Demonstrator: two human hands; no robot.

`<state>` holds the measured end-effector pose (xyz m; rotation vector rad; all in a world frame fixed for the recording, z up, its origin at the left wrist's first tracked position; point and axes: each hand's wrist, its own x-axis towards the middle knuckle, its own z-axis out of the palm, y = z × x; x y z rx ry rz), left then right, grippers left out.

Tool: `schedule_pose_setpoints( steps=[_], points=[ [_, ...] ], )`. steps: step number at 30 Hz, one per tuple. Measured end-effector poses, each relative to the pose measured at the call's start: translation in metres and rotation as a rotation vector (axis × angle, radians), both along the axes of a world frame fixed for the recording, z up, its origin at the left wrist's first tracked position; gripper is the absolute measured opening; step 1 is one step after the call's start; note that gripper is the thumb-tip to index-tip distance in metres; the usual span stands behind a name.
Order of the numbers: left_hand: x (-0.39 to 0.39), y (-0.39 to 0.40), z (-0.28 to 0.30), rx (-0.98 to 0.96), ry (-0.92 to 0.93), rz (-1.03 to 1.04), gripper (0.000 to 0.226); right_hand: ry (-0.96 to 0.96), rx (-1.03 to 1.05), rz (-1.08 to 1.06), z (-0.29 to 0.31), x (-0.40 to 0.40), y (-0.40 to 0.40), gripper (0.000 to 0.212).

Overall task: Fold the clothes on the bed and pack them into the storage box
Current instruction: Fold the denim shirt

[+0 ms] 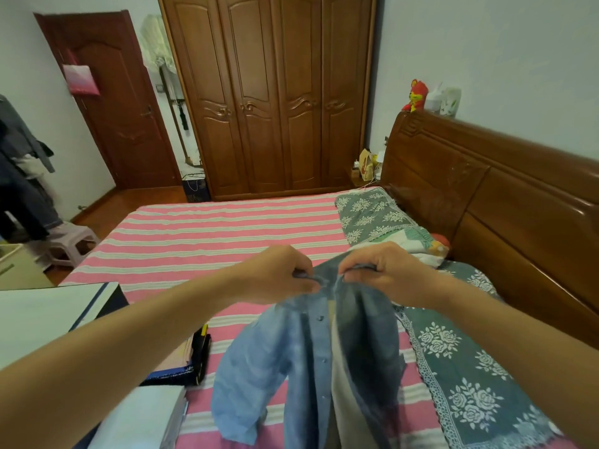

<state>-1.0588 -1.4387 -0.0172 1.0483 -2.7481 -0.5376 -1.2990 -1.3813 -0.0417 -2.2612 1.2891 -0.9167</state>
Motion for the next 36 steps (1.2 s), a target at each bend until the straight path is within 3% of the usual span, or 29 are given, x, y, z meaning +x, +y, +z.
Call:
schedule_pose_setpoints(
  steps=[3, 13, 20, 24, 29, 36],
  points=[
    [-0.008, 0.003, -0.010, 0.244, 0.156, 0.127, 0.026, -0.031, -0.109, -0.036, -0.019, 0.016, 0.007, 0.009],
    [-0.009, 0.009, -0.021, 0.686, 0.217, 0.290, 0.010, -0.062, -0.133, -0.087, -0.038, 0.033, 0.006, 0.010],
    [-0.006, 0.014, -0.020, 0.562, 0.096, 0.230, 0.012, 0.006, -0.033, -0.067, -0.036, 0.042, 0.005, 0.011],
    [-0.005, 0.018, -0.020, 0.539, 0.037, 0.207, 0.033, 0.004, 0.015, -0.113, -0.035, 0.043, 0.007, 0.011],
    [-0.009, 0.026, -0.029, 0.402, 0.037, 0.163, 0.026, 0.005, 0.085, -0.166, -0.032, 0.049, 0.008, 0.036],
    [-0.009, 0.023, -0.033, 0.353, 0.060, 0.166, 0.019, -0.053, 0.177, -0.155, -0.028, 0.049, 0.009, 0.031]
  ],
)
